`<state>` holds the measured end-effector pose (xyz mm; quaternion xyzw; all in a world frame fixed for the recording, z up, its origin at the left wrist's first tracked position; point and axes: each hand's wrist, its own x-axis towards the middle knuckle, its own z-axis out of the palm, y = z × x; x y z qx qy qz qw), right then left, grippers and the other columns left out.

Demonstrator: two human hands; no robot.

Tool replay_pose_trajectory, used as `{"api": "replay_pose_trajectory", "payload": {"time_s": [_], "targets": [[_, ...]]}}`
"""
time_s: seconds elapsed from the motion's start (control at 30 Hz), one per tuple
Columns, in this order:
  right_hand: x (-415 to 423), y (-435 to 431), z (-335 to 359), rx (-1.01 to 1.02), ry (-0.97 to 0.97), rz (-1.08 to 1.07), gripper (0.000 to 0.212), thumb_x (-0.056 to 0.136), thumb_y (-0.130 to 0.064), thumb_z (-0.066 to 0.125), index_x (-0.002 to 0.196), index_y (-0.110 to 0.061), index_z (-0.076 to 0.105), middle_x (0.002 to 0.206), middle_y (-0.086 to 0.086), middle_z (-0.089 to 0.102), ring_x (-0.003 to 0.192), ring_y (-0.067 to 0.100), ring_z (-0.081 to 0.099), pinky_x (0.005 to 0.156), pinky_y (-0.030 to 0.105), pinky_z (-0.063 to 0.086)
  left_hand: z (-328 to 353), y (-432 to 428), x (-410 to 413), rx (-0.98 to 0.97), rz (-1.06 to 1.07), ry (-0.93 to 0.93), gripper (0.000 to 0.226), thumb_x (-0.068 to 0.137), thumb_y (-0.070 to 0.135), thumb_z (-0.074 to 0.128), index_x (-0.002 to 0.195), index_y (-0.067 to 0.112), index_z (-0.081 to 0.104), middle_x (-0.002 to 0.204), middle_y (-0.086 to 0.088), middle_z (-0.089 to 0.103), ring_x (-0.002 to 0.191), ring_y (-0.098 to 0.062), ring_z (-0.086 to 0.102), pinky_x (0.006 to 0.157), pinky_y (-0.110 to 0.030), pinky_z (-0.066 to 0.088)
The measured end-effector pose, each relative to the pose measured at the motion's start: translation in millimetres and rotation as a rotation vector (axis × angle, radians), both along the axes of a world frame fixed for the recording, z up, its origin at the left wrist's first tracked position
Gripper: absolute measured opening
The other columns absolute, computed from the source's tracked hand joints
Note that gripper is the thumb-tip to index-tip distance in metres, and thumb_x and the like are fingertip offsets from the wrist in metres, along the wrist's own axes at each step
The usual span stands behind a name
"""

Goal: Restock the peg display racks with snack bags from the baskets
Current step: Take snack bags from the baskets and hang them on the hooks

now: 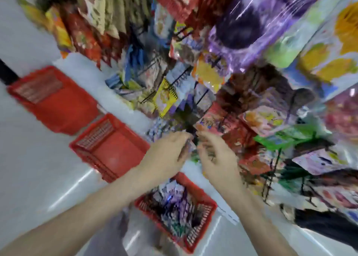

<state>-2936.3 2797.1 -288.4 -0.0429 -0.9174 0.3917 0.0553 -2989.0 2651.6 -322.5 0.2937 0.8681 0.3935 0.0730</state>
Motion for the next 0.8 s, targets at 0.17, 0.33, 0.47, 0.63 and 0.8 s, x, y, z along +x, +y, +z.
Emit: {"api": "replay_pose_trajectory", "payload": {"time_s": [0.17, 0.33, 0.47, 0.63, 0.8], "targets": [[87.5, 24.4, -198.5, -0.021, -0.484, 0.002, 0.03, 0.092, -0.002, 0.052, 0.121, -0.007, 0.06, 0.112, 0.005, 0.062, 0.105, 0.021, 0.057, 0.087, 0.013, 0.034, -183.2, -9.4, 113.2, -0.319, 0.179, -0.324, 0.029, 0.083, 0.017, 0.048, 0.102, 0.007, 0.068, 0.093, -0.016, 0.069, 0.08, -0.036, 0.067, 0.069, -0.04, 0.055], [181.7, 64.0, -368.2, 0.075, -0.882, 0.0, 0.046, 0.091, -0.018, 0.043, 0.133, -0.001, 0.05, 0.138, 0.02, 0.05, 0.129, 0.035, 0.045, 0.112, 0.033, 0.024, -366.9, 0.8, 211.3, -0.52, 0.113, -0.509, 0.04, 0.074, 0.018, 0.04, 0.103, 0.011, 0.067, 0.092, -0.012, 0.068, 0.077, -0.037, 0.067, 0.065, -0.042, 0.058], [224.9, 91.6, -480.4, 0.103, -1.005, 0.03, 0.06, 0.087, -0.028, 0.037, 0.137, 0.005, 0.043, 0.142, 0.026, 0.043, 0.133, 0.039, 0.039, 0.109, 0.025, 0.018, -463.7, 24.8, 232.2, -0.639, 0.002, -0.611, 0.051, 0.081, 0.017, 0.035, 0.125, 0.013, 0.06, 0.116, -0.015, 0.063, 0.1, -0.038, 0.064, 0.082, -0.041, 0.055], [229.7, 117.4, -600.0, 0.132, -1.079, 0.052, 0.075, 0.091, -0.027, 0.062, 0.15, -0.008, 0.019, 0.152, 0.02, 0.028, 0.142, 0.033, 0.023, 0.112, 0.041, 0.021, -570.5, 59.6, 231.5, -0.759, -0.202, -0.606, 0.062, 0.094, 0.009, 0.045, 0.15, 0.023, 0.022, 0.154, -0.012, 0.024, 0.137, -0.031, 0.03, 0.11, -0.04, 0.03], [230.4, 126.0, -671.7, 0.365, -1.144, 0.276, 0.093, 0.086, -0.06, 0.053, 0.153, -0.026, -0.001, 0.16, 0.007, 0.011, 0.147, 0.028, 0.011, 0.115, 0.053, 0.006, -639.9, 89.3, 227.0, -0.824, -0.22, -0.682, 0.053, 0.102, 0.019, 0.039, 0.151, 0.019, 0.018, 0.149, -0.018, 0.028, 0.133, -0.034, 0.033, 0.103, -0.041, 0.035]]}}
